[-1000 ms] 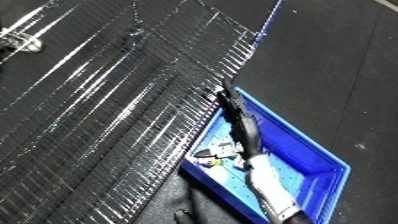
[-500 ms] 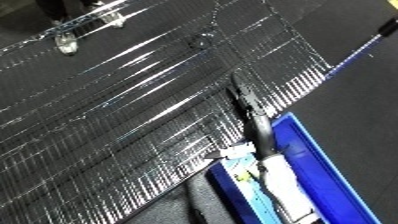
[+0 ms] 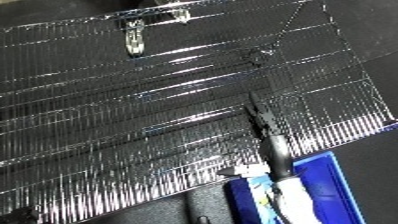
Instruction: Pick up the object and place it into the box
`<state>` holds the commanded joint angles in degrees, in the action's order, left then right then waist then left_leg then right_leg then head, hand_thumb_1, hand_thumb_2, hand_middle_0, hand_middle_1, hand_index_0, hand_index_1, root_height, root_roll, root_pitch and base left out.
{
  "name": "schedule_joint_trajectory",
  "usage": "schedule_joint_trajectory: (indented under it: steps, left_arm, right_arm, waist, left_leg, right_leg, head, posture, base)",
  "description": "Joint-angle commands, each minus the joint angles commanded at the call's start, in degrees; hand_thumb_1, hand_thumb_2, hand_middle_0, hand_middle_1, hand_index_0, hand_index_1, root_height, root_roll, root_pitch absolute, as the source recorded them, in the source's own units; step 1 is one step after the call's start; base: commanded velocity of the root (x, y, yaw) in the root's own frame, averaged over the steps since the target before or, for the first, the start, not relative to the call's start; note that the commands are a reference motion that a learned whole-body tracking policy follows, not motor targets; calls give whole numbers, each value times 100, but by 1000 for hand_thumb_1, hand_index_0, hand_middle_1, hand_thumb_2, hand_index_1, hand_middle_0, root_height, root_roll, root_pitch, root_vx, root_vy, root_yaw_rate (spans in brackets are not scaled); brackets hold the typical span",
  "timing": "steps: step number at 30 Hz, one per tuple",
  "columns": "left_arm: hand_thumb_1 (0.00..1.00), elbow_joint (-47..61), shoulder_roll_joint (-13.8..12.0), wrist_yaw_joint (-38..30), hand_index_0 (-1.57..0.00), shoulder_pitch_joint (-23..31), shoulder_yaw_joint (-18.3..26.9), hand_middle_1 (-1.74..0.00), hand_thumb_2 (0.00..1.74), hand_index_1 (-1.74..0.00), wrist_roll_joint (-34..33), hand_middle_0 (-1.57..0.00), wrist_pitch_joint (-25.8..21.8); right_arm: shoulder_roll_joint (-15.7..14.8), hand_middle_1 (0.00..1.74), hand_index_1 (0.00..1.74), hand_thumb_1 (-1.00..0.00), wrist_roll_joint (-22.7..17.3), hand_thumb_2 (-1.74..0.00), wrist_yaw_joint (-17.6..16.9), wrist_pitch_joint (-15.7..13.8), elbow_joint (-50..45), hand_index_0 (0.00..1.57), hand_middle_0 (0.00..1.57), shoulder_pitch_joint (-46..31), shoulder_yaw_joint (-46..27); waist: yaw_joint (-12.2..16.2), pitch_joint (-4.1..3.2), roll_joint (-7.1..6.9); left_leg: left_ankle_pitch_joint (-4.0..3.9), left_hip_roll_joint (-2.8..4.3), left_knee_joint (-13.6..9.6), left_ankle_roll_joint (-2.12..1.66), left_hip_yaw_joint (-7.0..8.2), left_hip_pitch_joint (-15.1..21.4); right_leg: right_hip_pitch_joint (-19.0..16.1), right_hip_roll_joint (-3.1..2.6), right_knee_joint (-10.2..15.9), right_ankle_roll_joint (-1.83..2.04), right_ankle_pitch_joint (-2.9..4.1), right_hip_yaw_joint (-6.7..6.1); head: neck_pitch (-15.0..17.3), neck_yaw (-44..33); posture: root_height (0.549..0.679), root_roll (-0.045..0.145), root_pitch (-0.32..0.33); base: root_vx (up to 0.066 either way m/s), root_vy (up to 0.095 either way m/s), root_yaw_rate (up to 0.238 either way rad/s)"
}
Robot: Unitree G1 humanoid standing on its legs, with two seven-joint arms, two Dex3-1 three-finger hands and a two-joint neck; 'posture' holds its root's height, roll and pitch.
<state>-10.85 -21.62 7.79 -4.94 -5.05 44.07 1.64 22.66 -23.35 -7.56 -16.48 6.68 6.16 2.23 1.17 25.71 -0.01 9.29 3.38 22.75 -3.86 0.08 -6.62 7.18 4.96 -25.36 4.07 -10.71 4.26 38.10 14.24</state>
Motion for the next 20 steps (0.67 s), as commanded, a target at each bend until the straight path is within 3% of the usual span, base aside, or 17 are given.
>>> schedule_joint_trajectory:
  steps: [7, 20]
  left_arm:
    - [1000, 74, -51, 19, -1570, 3, 18, -1740, 1740, -1740, -38, -1570, -12]
    - [1000, 156, -70, 11, -1570, 50, 87, -1740, 1740, -1740, -48, -1570, -65]
  right_arm:
    - [-23, 0, 0, 0, -45, 0, -33, -30, 31, 0, 0, 25, 122]
    - [-93, 0, 0, 0, -3, 0, -133, -98, 110, 0, 0, -53, 207]
  waist:
    - [-77, 80, -67]
    - [-88, 118, -86]
  left_leg:
    - [0, 27, 157, -21, -49, -124]
    - [32, 41, 296, -34, -46, -192]
  right_leg:
    - [52, -2, -127, 3, -23, 32]
    - [85, 34, -246, 12, -77, 19]
  head:
    - [69, -134]
    - [118, -314]
  posture:
    - [670, 34, -82]
    - [668, 35, -87]
  base:
    - [17, -39, 20]
    - [12, -3, -5]
